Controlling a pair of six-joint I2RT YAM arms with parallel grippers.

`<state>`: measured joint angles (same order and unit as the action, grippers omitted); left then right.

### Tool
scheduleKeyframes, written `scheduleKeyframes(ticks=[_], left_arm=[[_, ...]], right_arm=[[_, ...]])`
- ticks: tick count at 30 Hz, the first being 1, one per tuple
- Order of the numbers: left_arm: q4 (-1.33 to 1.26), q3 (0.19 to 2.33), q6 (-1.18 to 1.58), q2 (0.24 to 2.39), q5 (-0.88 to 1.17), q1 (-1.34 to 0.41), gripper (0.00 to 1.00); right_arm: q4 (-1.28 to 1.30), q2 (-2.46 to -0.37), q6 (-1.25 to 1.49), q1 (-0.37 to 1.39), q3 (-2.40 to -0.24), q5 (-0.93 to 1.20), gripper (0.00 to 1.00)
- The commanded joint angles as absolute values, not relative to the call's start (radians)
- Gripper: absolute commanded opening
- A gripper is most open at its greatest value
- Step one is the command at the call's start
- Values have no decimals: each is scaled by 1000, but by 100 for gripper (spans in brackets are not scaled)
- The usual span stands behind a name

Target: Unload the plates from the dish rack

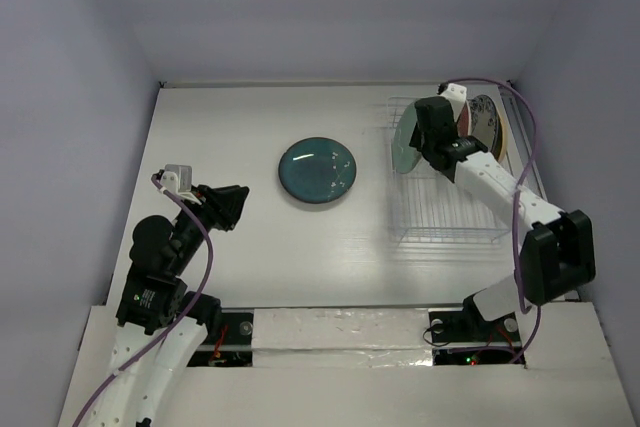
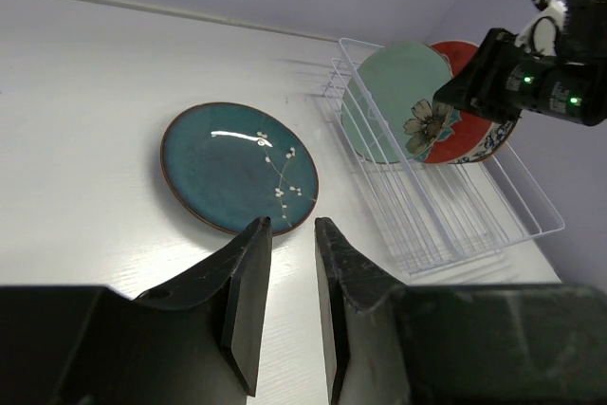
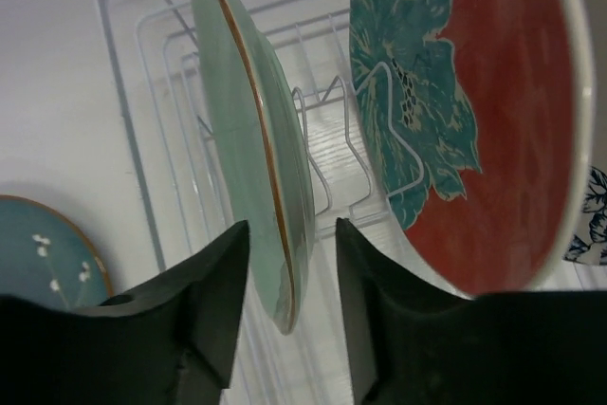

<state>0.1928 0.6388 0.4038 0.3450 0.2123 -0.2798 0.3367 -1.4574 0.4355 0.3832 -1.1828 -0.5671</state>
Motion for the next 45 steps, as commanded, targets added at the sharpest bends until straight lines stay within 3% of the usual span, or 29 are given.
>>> scheduleKeyframes(ticks=[1,8,10,26,31,36,45], left_arm=[[166,640,403,347,218,-276,23],[163,641,403,339,219,-276,26],[164,640,403,337,216,-276,26],[163,638,405,333,216,-276,31],[163,638,405,334,218,-276,31],[163,637,405,334,218,-267,32],[161,637,405,341,216,-267,33]], right_arm=[[337,-1514,374,364,-1279,-561,45],[373,-1520,316,364,-1344,-632,6],[403,-1508,293,364,-1365,-664,0],[460,-1227,299,422,-1483,-644,0],[278,-1183,440,498,-1381,-361,0],[104,-1349,578,598,-1301,-295,0],[-181,-1551,830,607,-1217,-146,0]])
